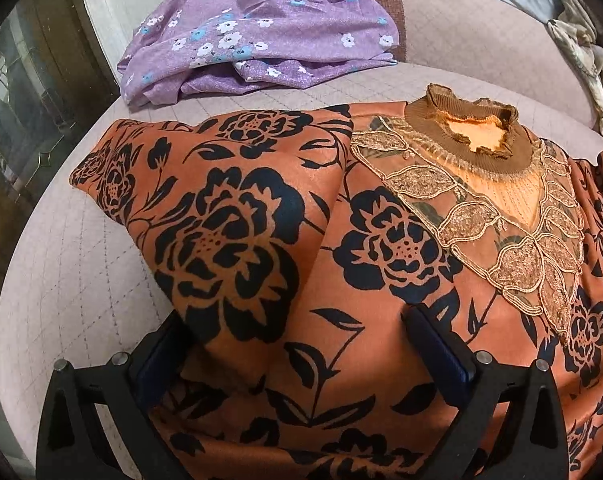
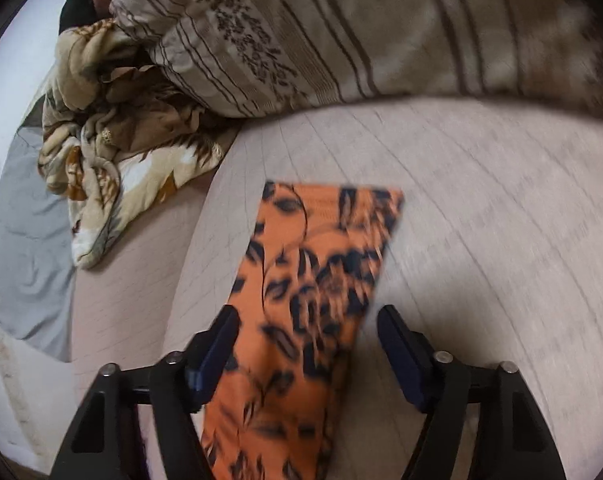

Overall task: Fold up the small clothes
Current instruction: 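Grasp the blouse sleeve cuff with the right gripper and lift it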

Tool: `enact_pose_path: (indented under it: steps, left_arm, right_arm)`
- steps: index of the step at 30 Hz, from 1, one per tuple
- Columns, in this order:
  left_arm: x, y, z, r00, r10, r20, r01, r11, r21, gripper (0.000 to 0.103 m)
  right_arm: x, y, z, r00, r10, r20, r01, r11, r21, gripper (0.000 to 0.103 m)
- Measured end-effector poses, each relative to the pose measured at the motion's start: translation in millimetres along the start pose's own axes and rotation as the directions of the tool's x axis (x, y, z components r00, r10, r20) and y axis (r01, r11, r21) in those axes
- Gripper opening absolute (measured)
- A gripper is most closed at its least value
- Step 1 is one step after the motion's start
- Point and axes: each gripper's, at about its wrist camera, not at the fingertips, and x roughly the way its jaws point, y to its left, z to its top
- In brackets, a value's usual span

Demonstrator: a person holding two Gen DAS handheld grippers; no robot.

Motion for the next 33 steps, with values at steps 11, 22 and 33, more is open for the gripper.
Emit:
enact_pose_path:
  steps: [11,22,33]
  left_arm:
    - [-1,3,10,1.000,0.015,0.014,-0.015,1.000,0.011,0.103]
    - [-42,63,20,0.991,0.027,0.130,-0.008,0.989,-0.146,0.103]
    - [-50,132,13,0.984,0.134,0.116,-0.099,0.958,-0.270,0.103]
  right_arm:
    - [-43,24,-11,0.990,0.066,0.128,-0.045,0.986,-0.161,0.006]
    - [-169,178,-170,0.912,0.403,-0.079,-0.387,0.780,-0.491,0.006]
    - [-116,273,-436,0.858,0.311,-0.409,-0.508,0.630,-0.587,0.008]
